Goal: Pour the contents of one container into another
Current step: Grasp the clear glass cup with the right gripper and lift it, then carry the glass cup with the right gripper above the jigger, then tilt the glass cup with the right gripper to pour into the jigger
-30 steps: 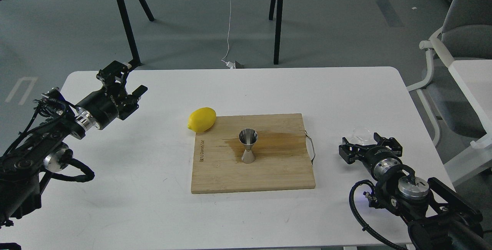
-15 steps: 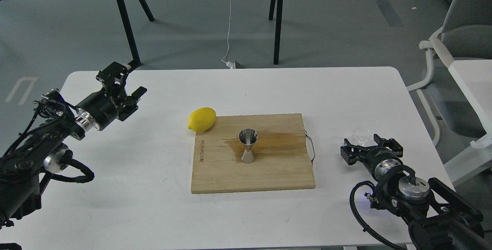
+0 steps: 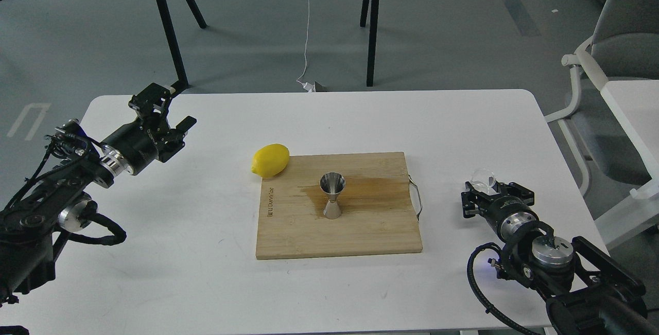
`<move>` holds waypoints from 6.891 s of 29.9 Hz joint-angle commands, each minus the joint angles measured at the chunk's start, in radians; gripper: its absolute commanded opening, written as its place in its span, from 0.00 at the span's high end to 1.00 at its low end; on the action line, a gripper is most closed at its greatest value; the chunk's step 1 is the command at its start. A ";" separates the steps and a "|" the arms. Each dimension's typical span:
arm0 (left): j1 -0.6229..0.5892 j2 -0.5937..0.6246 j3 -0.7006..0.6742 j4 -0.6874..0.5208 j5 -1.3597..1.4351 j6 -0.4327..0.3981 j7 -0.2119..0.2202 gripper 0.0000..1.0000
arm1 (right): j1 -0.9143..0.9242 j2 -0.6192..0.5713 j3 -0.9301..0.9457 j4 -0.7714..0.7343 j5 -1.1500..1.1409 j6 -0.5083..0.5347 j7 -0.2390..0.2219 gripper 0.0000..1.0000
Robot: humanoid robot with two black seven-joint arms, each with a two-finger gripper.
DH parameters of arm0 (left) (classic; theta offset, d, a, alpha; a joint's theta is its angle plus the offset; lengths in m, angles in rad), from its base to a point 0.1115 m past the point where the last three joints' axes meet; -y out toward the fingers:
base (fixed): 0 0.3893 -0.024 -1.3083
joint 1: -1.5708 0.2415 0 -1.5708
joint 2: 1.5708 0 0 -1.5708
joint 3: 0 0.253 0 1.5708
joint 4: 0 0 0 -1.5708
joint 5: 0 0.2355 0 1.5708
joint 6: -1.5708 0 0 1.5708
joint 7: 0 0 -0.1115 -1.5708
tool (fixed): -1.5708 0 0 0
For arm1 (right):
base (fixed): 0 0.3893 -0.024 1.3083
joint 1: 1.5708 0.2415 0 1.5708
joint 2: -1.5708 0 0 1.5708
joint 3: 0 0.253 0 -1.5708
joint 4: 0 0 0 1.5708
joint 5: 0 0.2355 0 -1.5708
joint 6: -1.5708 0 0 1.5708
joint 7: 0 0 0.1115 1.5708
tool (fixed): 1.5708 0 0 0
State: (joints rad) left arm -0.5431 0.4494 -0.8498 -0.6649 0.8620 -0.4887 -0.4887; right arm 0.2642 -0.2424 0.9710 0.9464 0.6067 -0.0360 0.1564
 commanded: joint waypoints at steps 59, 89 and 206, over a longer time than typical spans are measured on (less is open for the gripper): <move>-0.003 -0.025 -0.009 0.018 -0.060 0.000 0.000 0.06 | 0.359 0.143 -0.393 0.356 -0.401 -0.334 -0.005 0.56; -0.002 -0.029 0.003 0.019 -0.057 0.000 0.000 0.06 | 0.497 -0.103 -0.647 0.574 -0.527 -0.392 -0.080 0.56; -0.002 -0.060 0.000 0.041 -0.060 0.000 0.000 0.04 | 1.130 0.026 -1.442 0.514 -0.809 -0.453 -0.113 0.55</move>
State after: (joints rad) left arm -0.5446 0.3910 -0.8498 -0.6243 0.8022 -0.4886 -0.4887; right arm 1.3906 -0.2163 -0.4557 1.4603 -0.1923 -0.4886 0.0447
